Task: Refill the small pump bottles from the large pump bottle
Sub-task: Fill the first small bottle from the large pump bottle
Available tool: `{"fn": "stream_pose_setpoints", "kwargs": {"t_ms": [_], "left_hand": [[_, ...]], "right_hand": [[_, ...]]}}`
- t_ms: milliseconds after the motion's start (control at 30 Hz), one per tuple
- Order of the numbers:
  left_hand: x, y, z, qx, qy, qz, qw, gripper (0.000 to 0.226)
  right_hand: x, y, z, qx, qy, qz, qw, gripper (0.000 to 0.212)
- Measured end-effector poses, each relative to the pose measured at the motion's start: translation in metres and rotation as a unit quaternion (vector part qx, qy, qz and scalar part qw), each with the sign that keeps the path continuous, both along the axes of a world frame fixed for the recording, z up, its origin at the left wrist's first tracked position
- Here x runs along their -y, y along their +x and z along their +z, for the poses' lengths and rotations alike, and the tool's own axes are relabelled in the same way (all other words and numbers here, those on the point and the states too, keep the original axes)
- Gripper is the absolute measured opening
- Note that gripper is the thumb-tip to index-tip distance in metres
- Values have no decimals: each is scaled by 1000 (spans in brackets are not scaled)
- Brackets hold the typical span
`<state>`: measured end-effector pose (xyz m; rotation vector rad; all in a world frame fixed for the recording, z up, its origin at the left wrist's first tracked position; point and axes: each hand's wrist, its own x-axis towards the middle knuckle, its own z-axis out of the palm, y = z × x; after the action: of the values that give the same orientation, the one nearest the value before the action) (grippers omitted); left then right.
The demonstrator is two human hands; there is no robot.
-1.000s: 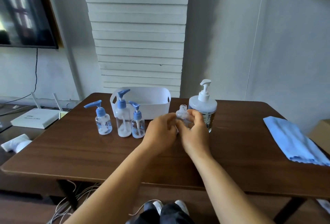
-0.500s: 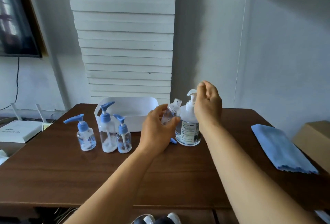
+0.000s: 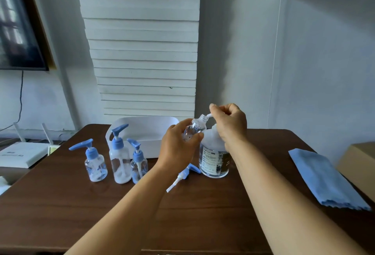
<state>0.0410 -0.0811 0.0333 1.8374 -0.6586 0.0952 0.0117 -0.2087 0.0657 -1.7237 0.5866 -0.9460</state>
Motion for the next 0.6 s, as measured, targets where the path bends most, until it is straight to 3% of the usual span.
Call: {"fn": "stream_pose_setpoints", "kwargs": {"t_ms": [233,600], "left_hand": [[6,2,10,54,46,0,997,29],[6,3,8,93,86,10,992,30]], "right_hand": [[9,-3,7,-40,-12,-7,999,33],[12,-3,5,-110,6,24,994,29]]}}
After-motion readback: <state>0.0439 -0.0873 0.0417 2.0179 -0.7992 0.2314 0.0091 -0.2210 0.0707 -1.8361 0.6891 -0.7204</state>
